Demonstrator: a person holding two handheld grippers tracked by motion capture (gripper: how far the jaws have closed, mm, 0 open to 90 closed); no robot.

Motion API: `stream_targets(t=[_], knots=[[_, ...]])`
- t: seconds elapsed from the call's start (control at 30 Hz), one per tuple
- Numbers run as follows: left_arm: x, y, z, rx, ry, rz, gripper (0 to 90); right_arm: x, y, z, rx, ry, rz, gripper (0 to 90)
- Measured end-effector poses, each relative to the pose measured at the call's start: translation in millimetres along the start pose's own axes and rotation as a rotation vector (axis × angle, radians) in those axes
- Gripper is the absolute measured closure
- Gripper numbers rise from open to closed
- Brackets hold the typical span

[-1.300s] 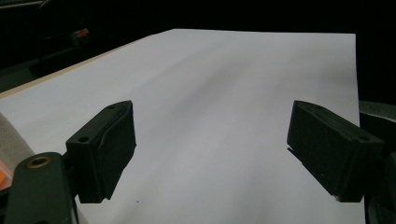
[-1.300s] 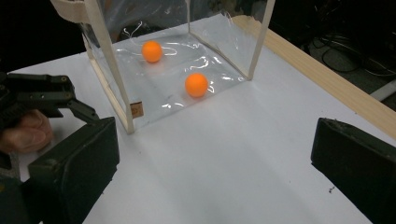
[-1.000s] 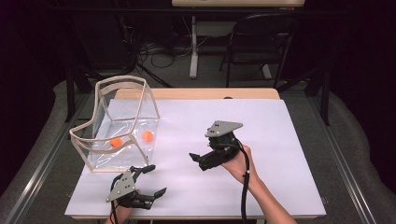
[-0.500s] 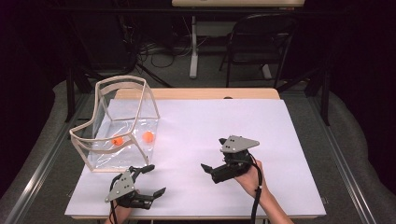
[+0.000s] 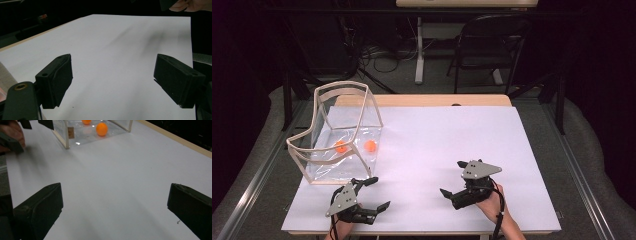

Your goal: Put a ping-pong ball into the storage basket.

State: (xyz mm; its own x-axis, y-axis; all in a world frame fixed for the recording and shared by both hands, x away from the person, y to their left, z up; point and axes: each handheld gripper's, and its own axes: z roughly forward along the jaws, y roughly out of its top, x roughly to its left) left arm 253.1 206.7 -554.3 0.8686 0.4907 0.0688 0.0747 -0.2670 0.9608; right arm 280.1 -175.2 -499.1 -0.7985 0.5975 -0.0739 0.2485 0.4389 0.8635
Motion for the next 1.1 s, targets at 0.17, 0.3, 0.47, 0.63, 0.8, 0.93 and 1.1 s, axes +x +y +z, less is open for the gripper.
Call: stream_targets(t=[0.17,0.3,0.47,0.63,0.8,0.93,1.1], knots=[[-0.1,0.1,-1.1,0.003,0.0,0.001,15.6,1.5,-14.7,-4.0,-0.003,-0.026,-0.015,0.0],[-0.1,-0.3,-1.7,0.004,-0.001,0.0,15.7,3.1,-23.9,-8.6,-0.02,-0.042,-0.018,0.0],[-0.1,-0.8,-3.1,0.004,-0.002,-0.002,15.6,6.0,-32.5,-13.6,-0.027,-0.05,-0.038,0.0],[-0.6,-1.2,-4.1,0.006,0.006,-0.003,15.6,6.8,-40.9,-16.1,-0.021,-0.054,-0.053,0.0],[-0.1,-1.1,-4.5,0.005,0.01,-0.002,15.7,8.0,-47.4,-18.0,-0.019,-0.067,-0.078,0.0],[0.4,-0.9,-3.6,0.006,0.008,0.001,15.6,10.9,-51.9,-19.1,-0.019,-0.09,-0.084,0.0],[1.1,-0.4,0.3,0.008,-0.006,0.004,15.6,14.0,-57.3,-20.8,-0.021,-0.099,-0.09,0.0]])
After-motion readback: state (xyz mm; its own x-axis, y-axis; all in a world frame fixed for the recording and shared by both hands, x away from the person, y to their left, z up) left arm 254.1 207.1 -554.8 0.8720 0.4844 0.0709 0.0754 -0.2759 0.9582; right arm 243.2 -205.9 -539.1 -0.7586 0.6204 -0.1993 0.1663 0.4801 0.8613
